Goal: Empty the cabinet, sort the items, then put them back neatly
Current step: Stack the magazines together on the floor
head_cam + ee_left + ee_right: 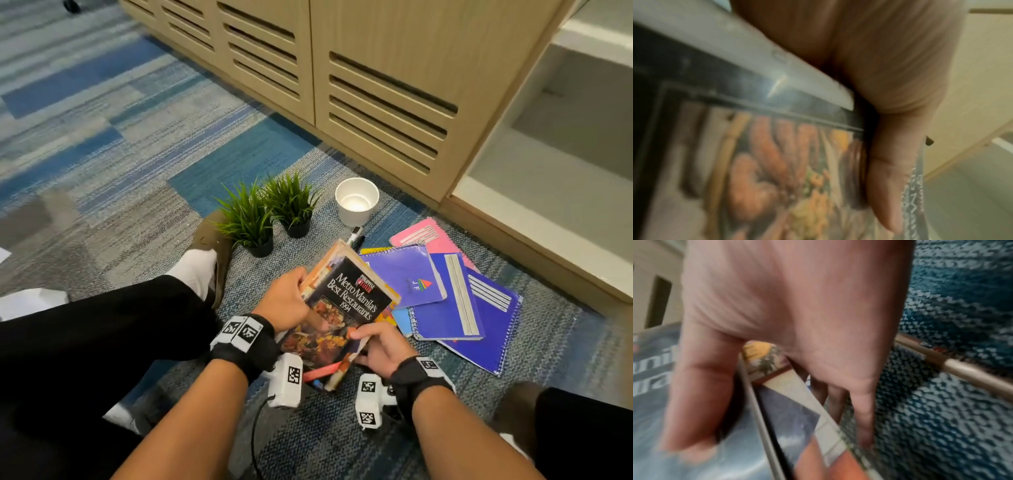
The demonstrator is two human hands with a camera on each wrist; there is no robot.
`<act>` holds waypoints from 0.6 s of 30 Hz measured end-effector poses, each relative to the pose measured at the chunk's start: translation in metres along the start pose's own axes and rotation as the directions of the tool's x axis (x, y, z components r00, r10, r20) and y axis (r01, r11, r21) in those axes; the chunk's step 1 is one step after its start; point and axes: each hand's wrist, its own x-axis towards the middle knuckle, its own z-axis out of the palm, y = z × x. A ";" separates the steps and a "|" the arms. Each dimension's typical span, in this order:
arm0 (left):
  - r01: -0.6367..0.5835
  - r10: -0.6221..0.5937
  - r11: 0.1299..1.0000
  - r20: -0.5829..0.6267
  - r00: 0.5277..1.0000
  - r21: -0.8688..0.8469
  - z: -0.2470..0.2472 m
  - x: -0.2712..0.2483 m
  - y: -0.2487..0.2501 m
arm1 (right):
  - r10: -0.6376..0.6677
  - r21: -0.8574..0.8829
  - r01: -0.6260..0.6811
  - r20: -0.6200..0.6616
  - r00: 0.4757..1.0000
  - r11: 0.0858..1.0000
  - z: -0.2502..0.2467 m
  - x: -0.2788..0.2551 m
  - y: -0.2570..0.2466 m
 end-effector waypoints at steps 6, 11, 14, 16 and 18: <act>-0.079 0.062 0.989 -0.135 0.989 -0.124 0.002 0.002 -0.011 | -0.356 -0.076 0.348 -0.168 0.919 0.934 0.011 0.002 -0.034; -0.011 -0.054 0.975 -0.280 0.958 -0.223 0.021 -0.005 -0.040 | -0.531 -0.416 0.390 -0.308 0.789 0.821 0.020 0.010 -0.017; 0.033 -0.077 0.983 -0.242 0.967 -0.181 0.024 -0.009 -0.070 | -0.520 -0.512 0.327 -0.292 0.803 0.794 0.017 0.007 0.006; 0.059 -0.098 0.983 -0.228 0.969 -0.174 0.022 -0.013 -0.081 | -0.538 -0.571 0.331 -0.239 0.809 0.751 0.020 0.005 0.013; 0.066 -0.092 0.990 -0.207 0.974 -0.127 0.021 -0.015 -0.083 | -0.541 -0.565 0.346 -0.219 0.812 0.749 0.022 0.004 0.012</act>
